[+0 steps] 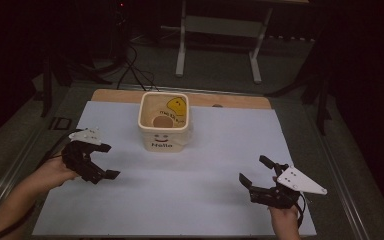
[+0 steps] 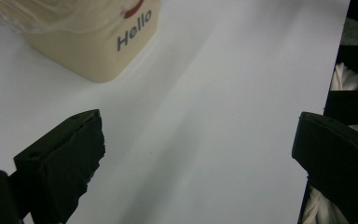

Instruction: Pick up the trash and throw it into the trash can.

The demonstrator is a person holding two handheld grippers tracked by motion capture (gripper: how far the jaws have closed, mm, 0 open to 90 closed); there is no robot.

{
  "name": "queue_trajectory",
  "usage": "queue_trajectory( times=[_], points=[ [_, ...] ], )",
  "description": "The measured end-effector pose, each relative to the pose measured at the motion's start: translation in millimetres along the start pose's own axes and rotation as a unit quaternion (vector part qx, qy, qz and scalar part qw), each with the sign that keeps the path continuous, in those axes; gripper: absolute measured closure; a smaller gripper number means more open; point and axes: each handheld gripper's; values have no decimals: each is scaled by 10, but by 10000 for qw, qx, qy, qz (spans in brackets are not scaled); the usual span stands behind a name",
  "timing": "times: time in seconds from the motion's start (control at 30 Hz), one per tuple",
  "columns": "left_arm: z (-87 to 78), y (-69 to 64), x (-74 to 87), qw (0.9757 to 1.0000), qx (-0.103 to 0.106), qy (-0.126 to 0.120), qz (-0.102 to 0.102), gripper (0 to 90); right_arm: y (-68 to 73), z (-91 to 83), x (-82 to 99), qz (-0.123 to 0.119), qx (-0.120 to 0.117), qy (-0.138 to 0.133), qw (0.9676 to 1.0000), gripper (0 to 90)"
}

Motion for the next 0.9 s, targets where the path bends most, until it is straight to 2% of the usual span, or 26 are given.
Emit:
queue_trajectory(
  times=[0.07,0.23,0.37,0.43,0.5,0.53,0.57,0.63,0.73,0.83,0.9],
  points=[
    [30,-33,36,10000,-59,43,-55,31,-5,4,5,-7,-4,1,10000,135],
    [82,-126,128,9999,-33,-35,-119,31,-10,8,12,1,-1,21,10000,135],
    [105,-175,167,9999,-76,-65,-109,31,-14,9,15,14,0,27,10000,135],
    [175,-265,237,9999,-76,-45,-106,31,-18,12,19,10,0,30,10000,135],
    [202,-287,268,9998,-91,-83,-166,31,-20,16,23,10,1,40,10000,134],
    [224,-296,289,9998,-28,-52,-196,31,-21,16,25,12,0,45,10000,135],
    [239,-312,307,9998,-99,-73,-174,31,-22,17,27,7,2,50,10000,135],
    [270,-330,338,9998,-59,-39,-191,31,-24,17,30,4,6,50,10000,135],
    [288,-355,361,9998,-122,-61,-176,31,-23,19,34,9,6,57,10000,135],
    [308,-357,398,9991,-94,-252,-342,31,-19,23,38,-16,12,78,10000,135],
    [325,-365,420,9986,-208,-315,-382,31,-19,22,41,-27,15,83,10000,135]
  ],
)
Point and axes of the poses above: each handheld gripper's, and its own axes: z roughly forward along the jaws, x roughly out of its underside, y roughly to its left, and after that the axes turned 15 degrees about -x, right-handed
